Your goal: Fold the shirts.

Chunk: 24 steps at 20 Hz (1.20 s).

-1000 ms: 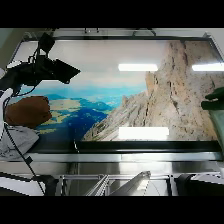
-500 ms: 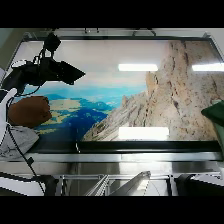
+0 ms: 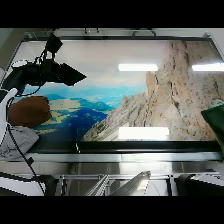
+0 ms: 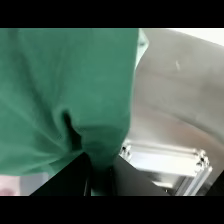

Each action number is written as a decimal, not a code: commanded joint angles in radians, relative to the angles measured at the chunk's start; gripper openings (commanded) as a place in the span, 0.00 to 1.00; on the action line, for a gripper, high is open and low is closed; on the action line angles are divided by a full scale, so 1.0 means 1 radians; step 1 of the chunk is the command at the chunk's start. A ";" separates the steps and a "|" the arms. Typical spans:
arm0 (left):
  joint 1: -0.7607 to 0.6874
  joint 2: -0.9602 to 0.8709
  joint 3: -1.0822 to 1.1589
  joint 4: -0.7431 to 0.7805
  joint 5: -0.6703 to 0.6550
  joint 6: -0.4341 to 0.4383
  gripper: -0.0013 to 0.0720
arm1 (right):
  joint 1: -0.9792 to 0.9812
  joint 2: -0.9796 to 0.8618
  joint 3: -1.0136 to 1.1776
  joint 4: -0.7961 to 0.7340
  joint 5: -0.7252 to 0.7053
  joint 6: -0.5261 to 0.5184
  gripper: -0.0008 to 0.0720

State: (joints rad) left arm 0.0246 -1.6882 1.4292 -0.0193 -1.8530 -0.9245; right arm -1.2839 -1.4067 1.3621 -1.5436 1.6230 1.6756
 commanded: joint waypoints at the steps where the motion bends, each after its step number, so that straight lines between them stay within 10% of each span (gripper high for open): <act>1: -0.002 -0.001 0.000 0.002 -0.003 0.000 0.03 | 0.000 -0.014 -0.093 -0.024 -0.093 0.001 0.66; 2: -0.002 -0.001 0.000 0.002 -0.003 0.000 0.03 | 0.000 -0.021 -0.093 -0.024 -0.088 0.001 0.95; 8: -0.002 -0.001 0.000 -0.001 -0.003 0.000 0.03 | 0.004 -0.021 -0.035 0.142 -0.017 0.032 0.95; 9: -0.002 0.000 0.000 -0.002 -0.003 0.000 0.03 | 0.007 -0.021 -0.018 0.241 -0.007 0.042 0.86; 11: -0.001 0.000 0.000 -0.003 -0.004 -0.010 0.03 | 0.036 -0.018 0.014 0.498 0.002 0.023 0.28; 13: 0.000 0.000 0.014 -0.002 0.001 -0.083 0.03 | 0.101 -0.002 0.018 0.744 -0.014 -0.033 0.05; 16: 0.011 0.000 0.104 0.002 0.039 -0.090 0.02 | 0.261 0.038 0.018 0.891 -0.094 -0.126 0.04; 24: 0.013 0.212 -0.111 0.259 0.180 -0.060 0.02 | 0.915 0.395 -0.239 0.591 -0.308 -0.213 0.04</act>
State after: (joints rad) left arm 0.0452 -1.5864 1.4597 0.0704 -1.7535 -1.0008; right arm -0.5819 -1.1488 1.2373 -0.8982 1.4006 1.4864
